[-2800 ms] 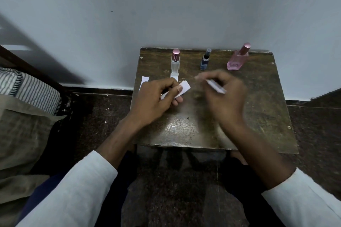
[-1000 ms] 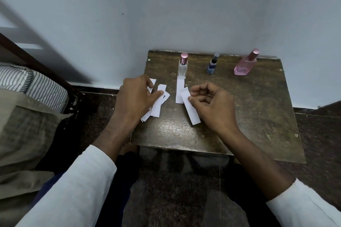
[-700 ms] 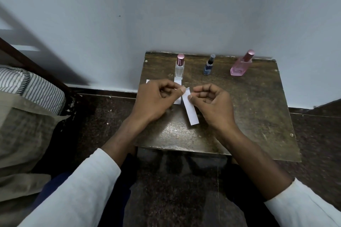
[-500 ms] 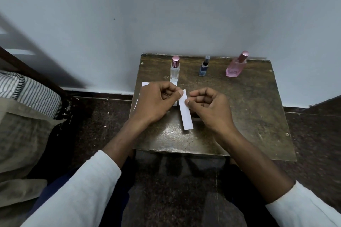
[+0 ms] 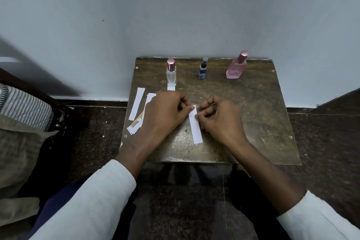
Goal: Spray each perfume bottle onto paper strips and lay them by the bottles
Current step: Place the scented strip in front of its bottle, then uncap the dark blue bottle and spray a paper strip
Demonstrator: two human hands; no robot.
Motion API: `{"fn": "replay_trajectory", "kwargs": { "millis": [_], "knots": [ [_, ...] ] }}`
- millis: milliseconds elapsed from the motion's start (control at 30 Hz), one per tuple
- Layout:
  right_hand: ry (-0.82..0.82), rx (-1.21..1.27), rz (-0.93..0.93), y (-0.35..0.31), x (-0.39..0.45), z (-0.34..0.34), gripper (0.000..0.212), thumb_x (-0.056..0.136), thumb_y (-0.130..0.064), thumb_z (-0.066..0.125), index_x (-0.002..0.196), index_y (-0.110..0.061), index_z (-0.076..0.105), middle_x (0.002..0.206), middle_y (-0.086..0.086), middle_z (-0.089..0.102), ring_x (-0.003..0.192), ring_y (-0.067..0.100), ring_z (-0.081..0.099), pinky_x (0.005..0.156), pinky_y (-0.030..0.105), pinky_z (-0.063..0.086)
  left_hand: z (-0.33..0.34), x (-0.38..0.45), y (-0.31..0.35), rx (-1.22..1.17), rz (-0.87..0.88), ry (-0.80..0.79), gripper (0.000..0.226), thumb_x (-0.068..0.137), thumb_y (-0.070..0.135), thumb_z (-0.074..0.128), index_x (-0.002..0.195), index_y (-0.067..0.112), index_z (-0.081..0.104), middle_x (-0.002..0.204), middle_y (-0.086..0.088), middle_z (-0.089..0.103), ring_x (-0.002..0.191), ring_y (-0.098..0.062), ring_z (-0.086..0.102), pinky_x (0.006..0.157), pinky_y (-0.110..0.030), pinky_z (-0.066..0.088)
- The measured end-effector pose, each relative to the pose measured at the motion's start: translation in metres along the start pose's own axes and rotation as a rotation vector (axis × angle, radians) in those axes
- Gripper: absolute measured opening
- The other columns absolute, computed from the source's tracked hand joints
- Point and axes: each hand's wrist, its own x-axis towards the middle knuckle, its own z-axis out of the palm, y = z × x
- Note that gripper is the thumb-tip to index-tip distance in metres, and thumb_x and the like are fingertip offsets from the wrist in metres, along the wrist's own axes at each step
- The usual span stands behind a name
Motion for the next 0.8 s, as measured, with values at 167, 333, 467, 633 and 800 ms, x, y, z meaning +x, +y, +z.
{"fn": "replay_trajectory", "kwargs": {
  "millis": [167,333,467,633,800],
  "knots": [
    [0.015,-0.032,-0.015,0.001,-0.001,-0.006,0.020,0.085,-0.018,0.086,0.096,-0.023,0.070,0.072,-0.009,0.076,0.061,0.001,0.072,0.070,0.030,0.064,0.003,0.000,0.001,-0.027,0.000,-0.010,0.015,0.089,0.046,0.083,0.093,0.033,0.077,0.079,0.018,0.073,0.075,0.000,0.067,0.065,-0.033,0.060],
    [0.262,-0.073,-0.176,-0.009,0.007,-0.016,0.021,0.096,-0.018,0.077,0.117,-0.018,0.074,0.102,-0.007,0.075,0.087,0.001,0.069,0.084,0.023,0.060,0.001,0.002,0.003,-0.133,-0.018,0.104,0.018,0.095,0.052,0.075,0.099,0.034,0.075,0.079,0.019,0.072,0.069,0.003,0.063,0.060,-0.025,0.051],
    [0.342,-0.140,-0.318,-0.023,0.026,-0.015,0.043,0.101,-0.012,0.070,0.142,-0.006,0.062,0.129,0.008,0.070,0.118,0.016,0.064,0.103,0.021,0.047,0.002,0.003,0.011,-0.163,0.011,0.195,0.010,0.098,0.043,0.073,0.103,0.034,0.074,0.086,0.018,0.074,0.072,0.002,0.065,0.058,-0.021,0.048],
    [0.326,-0.152,-0.274,-0.029,0.054,-0.005,0.054,0.102,-0.019,0.069,0.152,-0.004,0.053,0.142,0.011,0.066,0.130,0.023,0.062,0.108,0.020,0.039,0.008,0.009,0.014,-0.188,0.042,0.222,0.010,0.098,0.032,0.074,0.108,0.031,0.075,0.092,0.017,0.076,0.067,0.007,0.055,0.060,-0.009,0.038],
    [0.357,-0.072,-0.242,-0.029,0.071,-0.002,0.041,0.100,-0.021,0.072,0.140,-0.012,0.065,0.128,0.000,0.074,0.117,0.011,0.067,0.096,0.003,0.037,0.012,0.013,0.013,-0.171,0.052,0.166,0.013,0.098,0.033,0.073,0.111,0.031,0.074,0.097,0.017,0.077,0.066,0.010,0.054,0.060,-0.003,0.035]
  ]
}}
